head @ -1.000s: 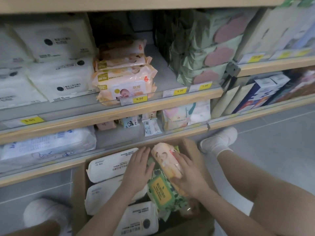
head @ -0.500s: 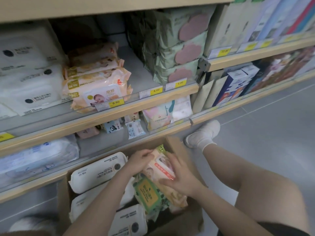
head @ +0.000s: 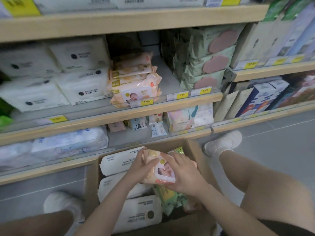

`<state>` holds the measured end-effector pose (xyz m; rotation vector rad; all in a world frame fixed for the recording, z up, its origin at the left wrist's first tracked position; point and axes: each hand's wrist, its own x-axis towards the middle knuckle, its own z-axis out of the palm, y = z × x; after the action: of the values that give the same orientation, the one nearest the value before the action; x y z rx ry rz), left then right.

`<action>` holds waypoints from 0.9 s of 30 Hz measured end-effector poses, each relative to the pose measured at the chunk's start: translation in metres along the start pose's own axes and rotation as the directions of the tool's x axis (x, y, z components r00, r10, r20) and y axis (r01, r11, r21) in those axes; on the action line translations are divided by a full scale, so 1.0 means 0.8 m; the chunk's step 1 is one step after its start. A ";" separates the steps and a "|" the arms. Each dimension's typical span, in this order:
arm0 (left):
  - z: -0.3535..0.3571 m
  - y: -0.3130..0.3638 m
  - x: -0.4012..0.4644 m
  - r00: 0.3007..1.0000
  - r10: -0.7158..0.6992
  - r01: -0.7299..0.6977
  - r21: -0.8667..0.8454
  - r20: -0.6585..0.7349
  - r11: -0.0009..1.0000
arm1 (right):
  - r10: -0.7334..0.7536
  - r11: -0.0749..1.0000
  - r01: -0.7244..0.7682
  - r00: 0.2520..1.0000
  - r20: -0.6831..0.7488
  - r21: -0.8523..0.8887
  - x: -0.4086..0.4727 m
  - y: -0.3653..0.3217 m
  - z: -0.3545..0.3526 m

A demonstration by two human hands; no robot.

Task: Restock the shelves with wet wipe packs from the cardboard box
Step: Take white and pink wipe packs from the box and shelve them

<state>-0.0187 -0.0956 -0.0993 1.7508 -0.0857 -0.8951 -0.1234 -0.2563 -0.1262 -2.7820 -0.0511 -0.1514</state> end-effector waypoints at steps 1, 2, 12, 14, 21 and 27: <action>-0.007 0.001 -0.007 1.000 0.027 -0.027 -0.010 -0.015 1.000 | -0.009 1.000 0.009 1.000 0.014 0.011 0.003 -0.007 0.000; -0.014 0.001 -0.013 0.998 0.053 -0.053 -0.014 -0.035 0.998 | -0.017 1.000 0.017 0.999 0.027 0.017 0.007 -0.015 -0.002; -0.045 0.010 -0.055 0.965 0.258 -0.257 -0.022 0.047 0.966 | 0.079 0.673 -0.501 0.781 0.620 0.544 0.044 -0.013 -0.048; -0.045 0.009 -0.056 0.957 0.284 -0.282 -0.036 0.057 0.959 | 0.061 0.654 -0.510 0.772 0.633 0.559 0.044 -0.016 -0.051; -0.050 -0.005 -0.019 0.962 0.261 -0.248 0.147 -0.076 0.958 | 0.265 0.671 -0.516 0.838 0.478 0.533 0.036 -0.006 -0.048; -0.097 -0.054 0.040 0.928 0.370 -0.196 0.782 -0.048 0.592 | 0.508 0.638 -0.630 0.776 0.374 0.442 0.042 0.044 -0.053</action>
<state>0.0346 -0.0329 -0.1450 2.5254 -0.6919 -0.4253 -0.0927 -0.3035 -0.0949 -2.0847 0.6438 0.2935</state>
